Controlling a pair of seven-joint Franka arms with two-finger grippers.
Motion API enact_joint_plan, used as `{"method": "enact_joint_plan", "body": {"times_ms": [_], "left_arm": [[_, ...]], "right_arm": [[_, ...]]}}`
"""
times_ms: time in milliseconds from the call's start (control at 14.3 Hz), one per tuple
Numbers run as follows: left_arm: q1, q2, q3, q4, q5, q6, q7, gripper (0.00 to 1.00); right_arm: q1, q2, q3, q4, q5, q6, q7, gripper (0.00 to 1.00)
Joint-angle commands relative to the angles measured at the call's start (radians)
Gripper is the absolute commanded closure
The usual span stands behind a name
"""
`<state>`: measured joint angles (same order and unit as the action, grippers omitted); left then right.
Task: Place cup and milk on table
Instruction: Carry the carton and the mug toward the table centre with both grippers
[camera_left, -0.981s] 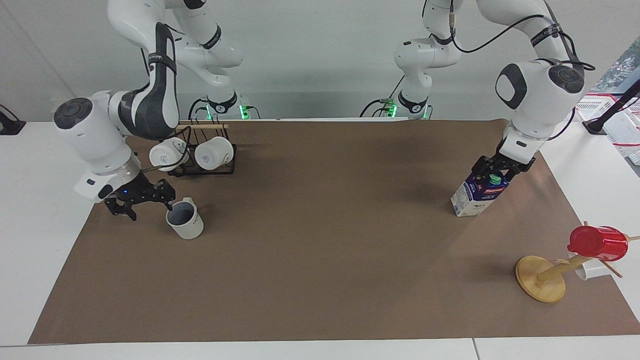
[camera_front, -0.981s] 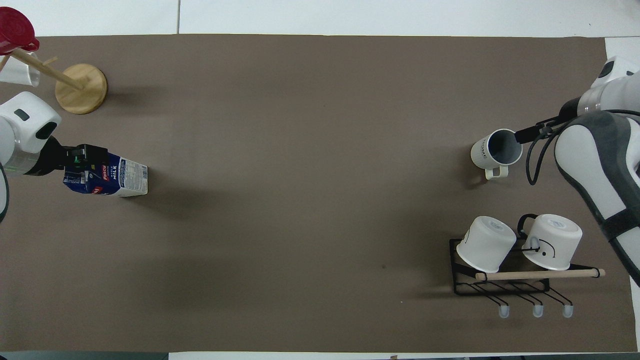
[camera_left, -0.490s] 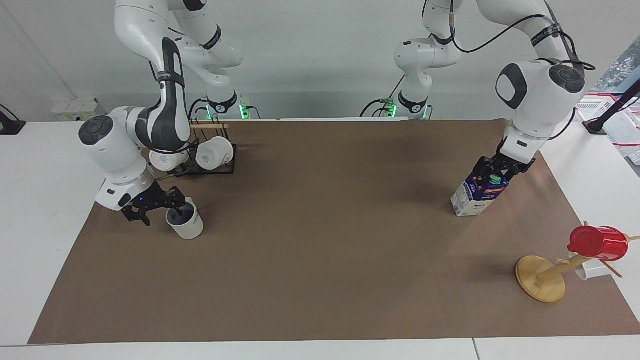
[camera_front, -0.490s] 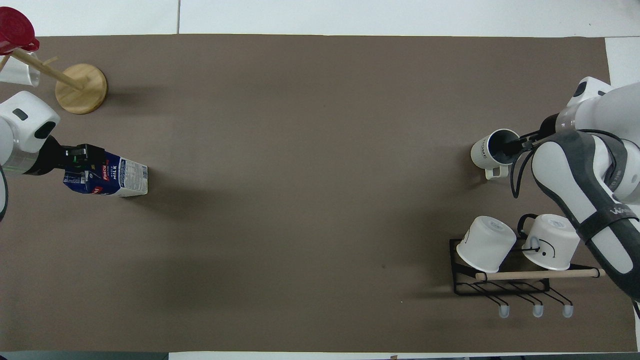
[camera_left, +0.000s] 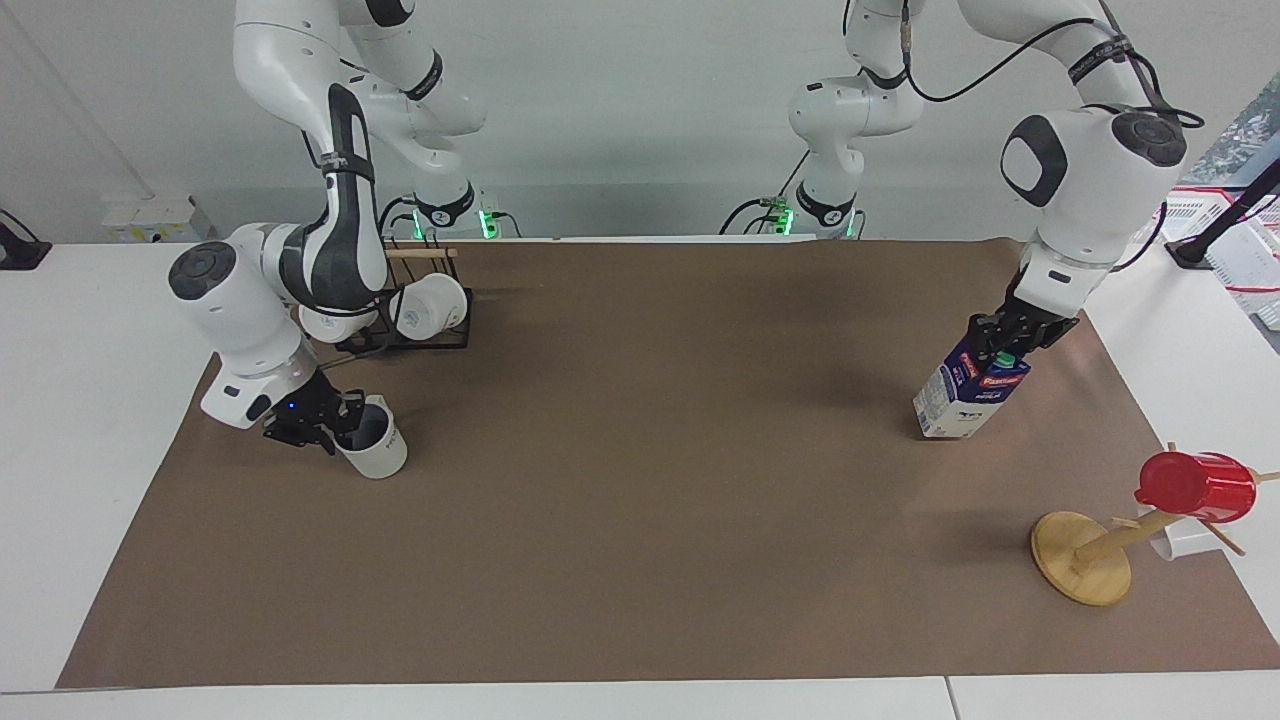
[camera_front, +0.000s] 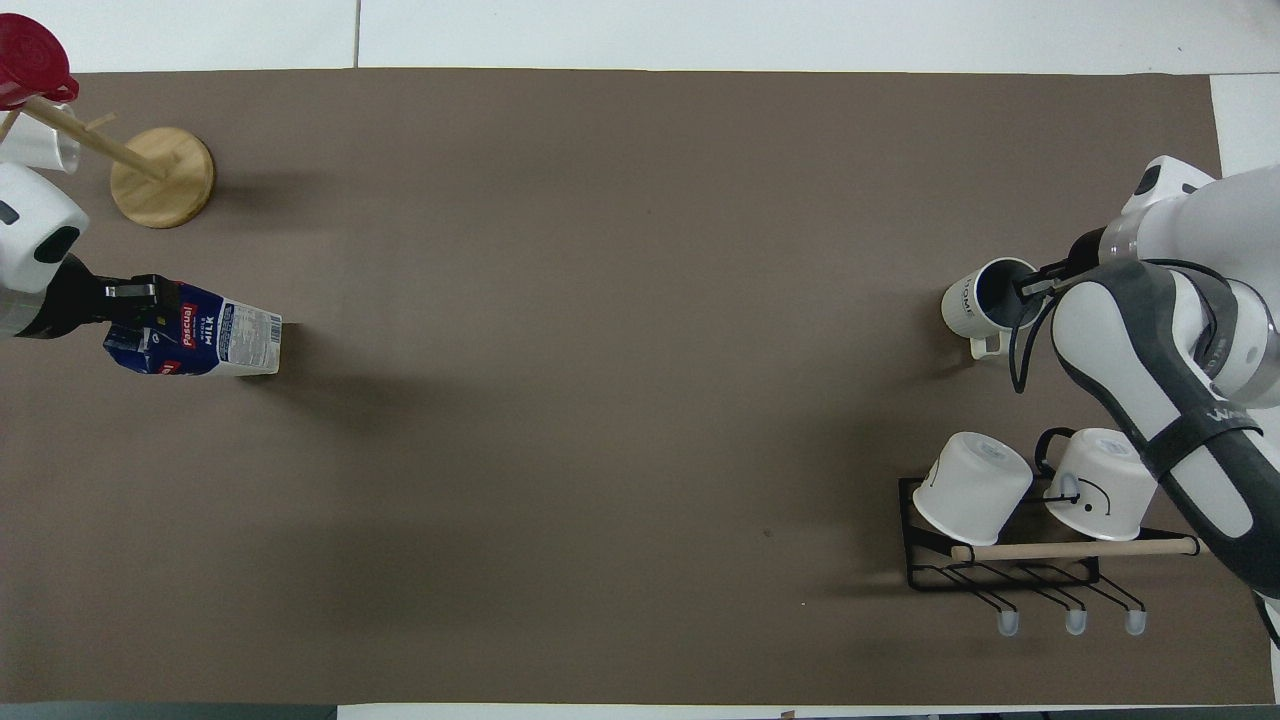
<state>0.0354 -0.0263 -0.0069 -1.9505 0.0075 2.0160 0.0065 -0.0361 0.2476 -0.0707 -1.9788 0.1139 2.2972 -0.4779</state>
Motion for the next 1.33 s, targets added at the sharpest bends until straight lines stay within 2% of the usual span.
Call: {"method": "enact_joint_plan", "body": {"times_ms": [0,70,280,561,841,1051,1261], "left_arm": [[0.009,-0.017,-0.001,0.094,-0.015,-0.138,0.012,1.00],[0.009,-0.017,-0.001,0.122,-0.012,-0.179,0.010,1.00],[0.009,-0.024,-0.001,0.156,-0.011,-0.244,0.010,1.00],[0.009,-0.049,-0.001,0.147,-0.009,-0.312,0.010,1.00],[0.011,-0.049,-0.001,0.144,0.006,-0.301,0.012,1.00],[0.006,-0.046,-0.001,0.147,0.012,-0.296,0.010,1.00],[-0.008,-0.034,-0.011,0.166,0.034,-0.290,-0.006,1.00]], "right_arm": [[-0.001,0.002,0.003,0.047,0.030,-0.039,-0.019,1.00],[0.002,0.002,0.006,0.093,0.030,-0.098,-0.012,1.00],[0.099,0.002,0.009,0.225,0.009,-0.244,0.124,1.00],[0.269,0.007,0.009,0.219,-0.045,-0.184,0.364,1.00],[0.456,0.047,0.009,0.209,-0.152,-0.145,0.652,1.00],[0.533,0.082,0.009,0.209,-0.166,-0.121,0.774,1.00],[0.550,0.090,0.011,0.209,-0.163,-0.119,0.800,1.00]]}}
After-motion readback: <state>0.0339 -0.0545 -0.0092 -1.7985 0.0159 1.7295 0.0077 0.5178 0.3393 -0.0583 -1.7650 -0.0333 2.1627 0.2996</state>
